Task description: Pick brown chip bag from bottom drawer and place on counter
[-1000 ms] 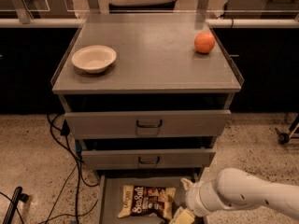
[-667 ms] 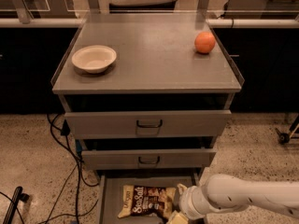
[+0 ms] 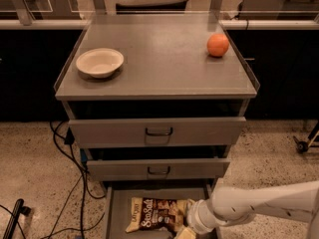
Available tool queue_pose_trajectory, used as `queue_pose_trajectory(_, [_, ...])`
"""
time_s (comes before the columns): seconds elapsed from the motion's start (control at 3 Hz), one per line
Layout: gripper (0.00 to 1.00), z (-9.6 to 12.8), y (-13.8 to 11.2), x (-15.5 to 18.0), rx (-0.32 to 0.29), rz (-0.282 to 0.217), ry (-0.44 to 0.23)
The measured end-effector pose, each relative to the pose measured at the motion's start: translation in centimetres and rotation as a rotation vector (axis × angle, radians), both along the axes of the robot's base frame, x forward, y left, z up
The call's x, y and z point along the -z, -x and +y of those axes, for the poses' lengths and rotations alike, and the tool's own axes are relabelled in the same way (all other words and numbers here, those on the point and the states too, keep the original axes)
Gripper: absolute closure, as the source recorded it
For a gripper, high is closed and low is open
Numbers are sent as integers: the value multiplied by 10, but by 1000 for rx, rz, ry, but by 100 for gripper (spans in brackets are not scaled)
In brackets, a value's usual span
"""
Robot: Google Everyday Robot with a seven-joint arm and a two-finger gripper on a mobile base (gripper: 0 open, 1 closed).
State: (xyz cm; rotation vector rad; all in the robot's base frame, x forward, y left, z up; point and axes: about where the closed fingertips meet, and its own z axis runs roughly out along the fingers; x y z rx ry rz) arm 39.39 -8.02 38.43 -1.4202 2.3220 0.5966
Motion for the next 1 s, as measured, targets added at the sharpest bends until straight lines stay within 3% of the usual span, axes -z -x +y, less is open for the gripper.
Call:
queue_pose_trajectory(0.33, [0, 0, 0, 0, 10, -19, -13])
queue_pose_trajectory(1.0, [0, 4, -23, 41, -12, -66, -83])
